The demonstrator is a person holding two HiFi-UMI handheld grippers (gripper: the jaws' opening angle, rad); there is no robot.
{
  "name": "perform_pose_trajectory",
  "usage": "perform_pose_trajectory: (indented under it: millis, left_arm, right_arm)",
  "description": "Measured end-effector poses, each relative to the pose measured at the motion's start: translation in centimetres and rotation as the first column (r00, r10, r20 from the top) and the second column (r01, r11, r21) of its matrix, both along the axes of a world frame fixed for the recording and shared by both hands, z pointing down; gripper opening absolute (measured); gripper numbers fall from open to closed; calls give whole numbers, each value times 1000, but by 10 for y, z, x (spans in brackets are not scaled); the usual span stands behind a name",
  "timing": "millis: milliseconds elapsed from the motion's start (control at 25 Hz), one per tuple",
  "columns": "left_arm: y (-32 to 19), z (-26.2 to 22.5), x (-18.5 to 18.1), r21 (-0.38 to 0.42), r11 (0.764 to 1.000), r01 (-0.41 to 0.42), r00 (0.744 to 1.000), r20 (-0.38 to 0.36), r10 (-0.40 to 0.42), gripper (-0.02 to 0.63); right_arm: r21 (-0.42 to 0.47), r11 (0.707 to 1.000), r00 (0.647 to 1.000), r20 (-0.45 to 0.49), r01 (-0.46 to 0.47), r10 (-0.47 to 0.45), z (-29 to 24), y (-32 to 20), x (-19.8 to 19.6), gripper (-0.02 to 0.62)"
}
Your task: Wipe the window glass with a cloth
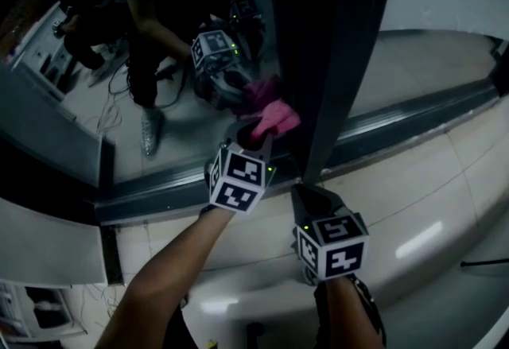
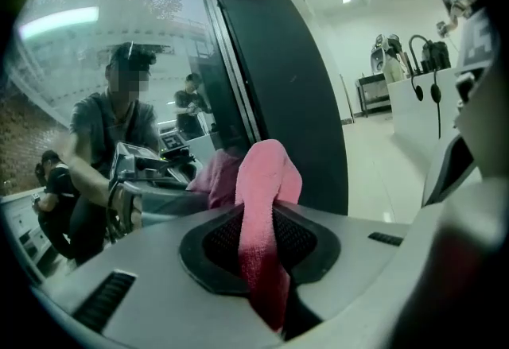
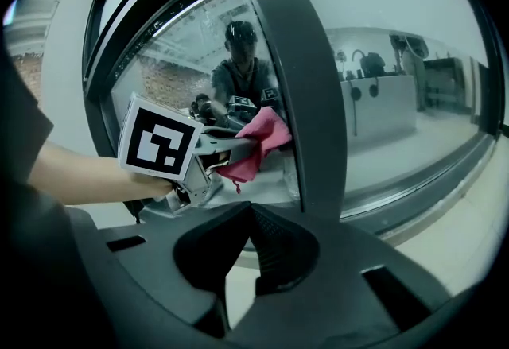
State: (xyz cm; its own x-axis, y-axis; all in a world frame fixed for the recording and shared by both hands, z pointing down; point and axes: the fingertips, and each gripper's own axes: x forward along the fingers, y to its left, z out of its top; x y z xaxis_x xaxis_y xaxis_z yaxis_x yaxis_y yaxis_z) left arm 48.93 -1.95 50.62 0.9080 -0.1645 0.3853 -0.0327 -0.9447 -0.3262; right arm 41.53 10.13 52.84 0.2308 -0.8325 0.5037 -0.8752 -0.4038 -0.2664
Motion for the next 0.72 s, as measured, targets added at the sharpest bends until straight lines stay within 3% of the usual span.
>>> perform_pose_trajectory:
  millis: [360,720]
  left_arm:
    - [-6,4,4,-59,997,41,999,-11,-42,60]
    - [-16,24,9,-113,992,57,998,27,-54,60]
  right_arm:
    - [-76,997,1000,0,-20,20,-34,-7,17,-2]
    - [-155,987,999,13,-31,34,-51,-12,28,-3]
